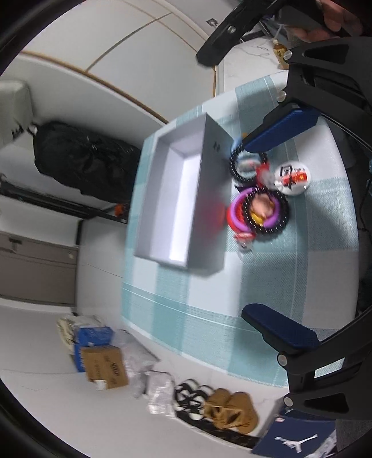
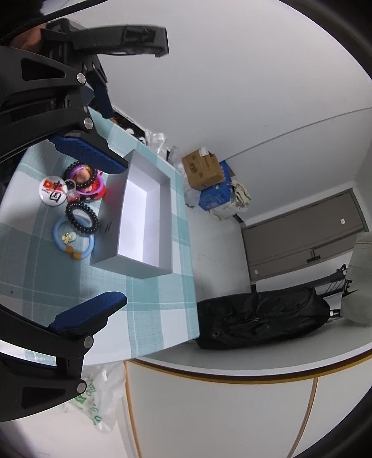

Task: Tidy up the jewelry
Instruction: 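Lower the left tool onto the black coil hair tie and close it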

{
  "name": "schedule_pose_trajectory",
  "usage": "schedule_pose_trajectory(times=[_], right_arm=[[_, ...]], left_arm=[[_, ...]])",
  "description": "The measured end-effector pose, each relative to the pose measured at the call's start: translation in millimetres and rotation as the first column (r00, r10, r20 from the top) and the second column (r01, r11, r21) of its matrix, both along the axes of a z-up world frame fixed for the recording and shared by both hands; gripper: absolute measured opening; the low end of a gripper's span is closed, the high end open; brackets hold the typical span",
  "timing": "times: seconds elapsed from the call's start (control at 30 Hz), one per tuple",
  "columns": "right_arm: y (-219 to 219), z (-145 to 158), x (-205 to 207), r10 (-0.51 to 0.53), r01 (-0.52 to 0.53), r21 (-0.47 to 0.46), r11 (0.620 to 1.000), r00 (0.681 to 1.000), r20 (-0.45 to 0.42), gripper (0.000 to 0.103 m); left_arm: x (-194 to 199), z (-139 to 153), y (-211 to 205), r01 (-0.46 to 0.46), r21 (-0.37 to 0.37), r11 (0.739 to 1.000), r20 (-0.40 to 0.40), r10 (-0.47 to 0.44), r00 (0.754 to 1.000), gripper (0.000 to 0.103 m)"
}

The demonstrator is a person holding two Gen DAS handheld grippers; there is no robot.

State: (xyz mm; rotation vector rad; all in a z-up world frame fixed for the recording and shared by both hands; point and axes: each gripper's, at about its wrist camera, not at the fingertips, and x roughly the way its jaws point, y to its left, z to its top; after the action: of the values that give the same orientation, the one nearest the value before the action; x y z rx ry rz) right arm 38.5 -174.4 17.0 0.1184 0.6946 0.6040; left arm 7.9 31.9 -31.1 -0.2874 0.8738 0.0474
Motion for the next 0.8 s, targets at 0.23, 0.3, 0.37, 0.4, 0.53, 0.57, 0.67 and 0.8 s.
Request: schedule_pose_trajectory(times=[0.23,0.3,0.37,0.4,0.53,0.57,0.67,0.8], right_arm=[[2,-1,1,0.007,-0.007,-0.008,1.000,1.000,-0.002,0.085],[2,-2,3,0.011,-0.011,-0.012,1.000,1.000,-0.024,0.085],[3,-5,5,0.021,-0.022,-0.017,1.000,0.998,-0.058,0.085],[3,-6,5,0.024,-0.025,-0.017,1.000,0.998,-0.065,0.084],[2,-7,5,0.028,-0.029,-0.006,1.000,0.996,-0.079,0.084],[2,-7,5,0.029,-0.029,-0.003,1.000,0.996,-0.079,0.084],[2,-6,6,0.034,-0.034,-0.001,0.999,0.996,-0.081,0.084],[2,-8,6,0.046,-0.046,0.001,0.999,0.994,-0.098,0.084]], left_arm=[[-2,-5,0,0.012,-0.013,1.000,-0.029,-0.012,1.000,0.102],[-3,-6,-2,0.034,-0.012,0.999,-0.027,-0.034,0.999,0.102],[-2,-9,-4,0.062,-0.025,0.998,-0.031,-0.063,0.998,0.102],[0,-12,-4,0.075,-0.040,0.996,-0.041,-0.076,0.996,0.102],[5,-22,-5,0.112,-0.063,0.992,-0.081,-0.117,0.990,0.087],[6,-23,-3,0.116,-0.071,0.991,-0.088,-0.123,0.989,0.083],[12,-27,0,0.131,-0.103,0.986,-0.092,-0.140,0.986,0.074],[18,-29,4,0.136,-0.123,0.983,-0.101,-0.149,0.984,0.052]])
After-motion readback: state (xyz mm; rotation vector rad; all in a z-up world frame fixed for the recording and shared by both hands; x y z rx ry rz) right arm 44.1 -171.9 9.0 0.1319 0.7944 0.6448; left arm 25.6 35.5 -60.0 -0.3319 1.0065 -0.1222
